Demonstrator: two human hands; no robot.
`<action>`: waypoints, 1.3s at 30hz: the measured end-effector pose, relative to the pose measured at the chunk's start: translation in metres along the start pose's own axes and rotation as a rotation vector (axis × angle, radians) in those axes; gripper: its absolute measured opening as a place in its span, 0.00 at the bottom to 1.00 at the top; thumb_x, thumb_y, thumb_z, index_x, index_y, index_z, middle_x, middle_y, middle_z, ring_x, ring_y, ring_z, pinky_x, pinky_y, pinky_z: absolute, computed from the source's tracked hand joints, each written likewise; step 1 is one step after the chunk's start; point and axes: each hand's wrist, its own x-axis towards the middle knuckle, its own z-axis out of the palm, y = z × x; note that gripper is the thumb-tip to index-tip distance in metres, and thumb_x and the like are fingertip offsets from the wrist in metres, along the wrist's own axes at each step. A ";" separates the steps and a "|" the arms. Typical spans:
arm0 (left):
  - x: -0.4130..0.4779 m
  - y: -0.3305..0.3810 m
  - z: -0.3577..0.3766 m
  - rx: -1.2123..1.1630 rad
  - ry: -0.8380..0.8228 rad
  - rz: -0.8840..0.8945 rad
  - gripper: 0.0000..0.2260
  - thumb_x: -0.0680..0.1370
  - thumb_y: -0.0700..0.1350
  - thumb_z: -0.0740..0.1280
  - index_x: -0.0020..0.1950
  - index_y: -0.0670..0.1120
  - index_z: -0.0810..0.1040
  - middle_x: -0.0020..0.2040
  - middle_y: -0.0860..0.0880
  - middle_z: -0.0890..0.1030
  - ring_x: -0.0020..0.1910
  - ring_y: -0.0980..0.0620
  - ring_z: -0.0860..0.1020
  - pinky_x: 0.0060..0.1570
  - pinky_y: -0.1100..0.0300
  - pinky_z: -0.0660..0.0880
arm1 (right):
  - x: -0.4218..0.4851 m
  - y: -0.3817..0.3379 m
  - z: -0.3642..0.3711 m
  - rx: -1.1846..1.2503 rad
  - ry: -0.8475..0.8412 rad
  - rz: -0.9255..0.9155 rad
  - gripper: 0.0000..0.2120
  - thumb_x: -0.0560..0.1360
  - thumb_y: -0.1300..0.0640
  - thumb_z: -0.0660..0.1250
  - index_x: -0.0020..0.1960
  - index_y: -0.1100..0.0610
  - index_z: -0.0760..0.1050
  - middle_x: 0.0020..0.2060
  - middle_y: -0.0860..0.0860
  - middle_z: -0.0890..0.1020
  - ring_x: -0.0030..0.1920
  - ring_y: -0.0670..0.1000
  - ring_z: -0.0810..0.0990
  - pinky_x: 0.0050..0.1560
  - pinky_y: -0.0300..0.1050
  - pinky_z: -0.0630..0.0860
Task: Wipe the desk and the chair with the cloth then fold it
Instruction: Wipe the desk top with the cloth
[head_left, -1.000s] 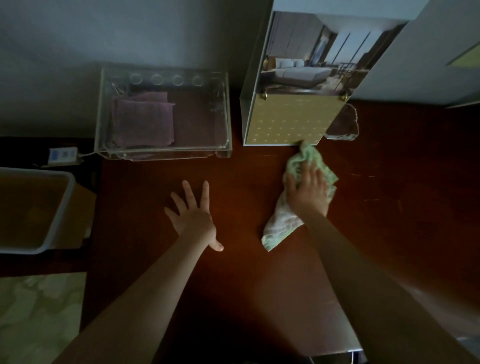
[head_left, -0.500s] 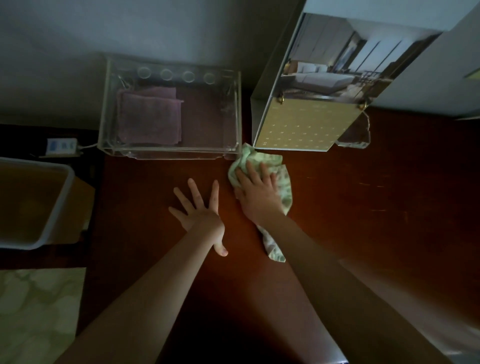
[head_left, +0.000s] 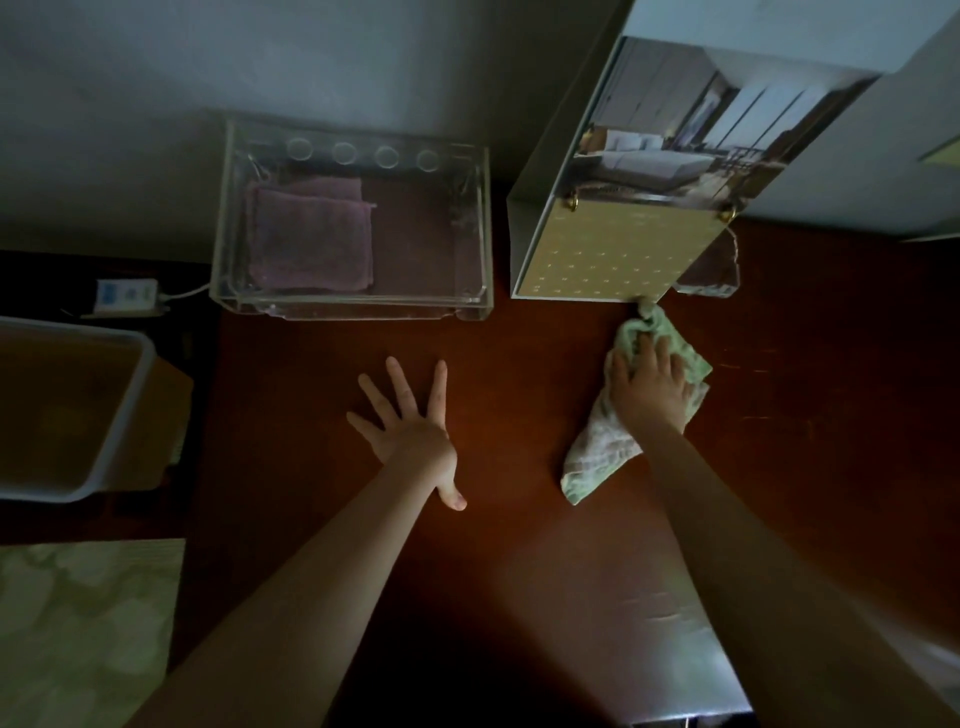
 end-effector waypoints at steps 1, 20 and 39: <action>0.000 0.000 0.000 0.000 0.001 -0.001 0.70 0.57 0.60 0.79 0.60 0.53 0.14 0.62 0.35 0.17 0.66 0.27 0.27 0.67 0.29 0.44 | -0.004 -0.005 0.003 -0.003 -0.012 0.000 0.28 0.81 0.43 0.48 0.77 0.52 0.49 0.77 0.53 0.50 0.76 0.56 0.46 0.74 0.59 0.45; -0.019 -0.111 0.047 -0.298 0.674 0.121 0.32 0.77 0.53 0.64 0.76 0.44 0.55 0.76 0.41 0.57 0.75 0.43 0.57 0.72 0.48 0.59 | -0.077 0.037 0.042 -0.112 0.047 -0.132 0.27 0.79 0.41 0.48 0.76 0.48 0.54 0.76 0.57 0.54 0.75 0.61 0.53 0.72 0.61 0.50; -0.018 -0.131 0.056 -0.452 0.645 -0.101 0.32 0.79 0.52 0.61 0.77 0.42 0.51 0.76 0.40 0.53 0.75 0.42 0.53 0.71 0.45 0.56 | -0.170 -0.135 0.099 -0.148 -0.221 -0.809 0.27 0.81 0.50 0.54 0.77 0.47 0.49 0.77 0.49 0.41 0.76 0.52 0.36 0.72 0.53 0.34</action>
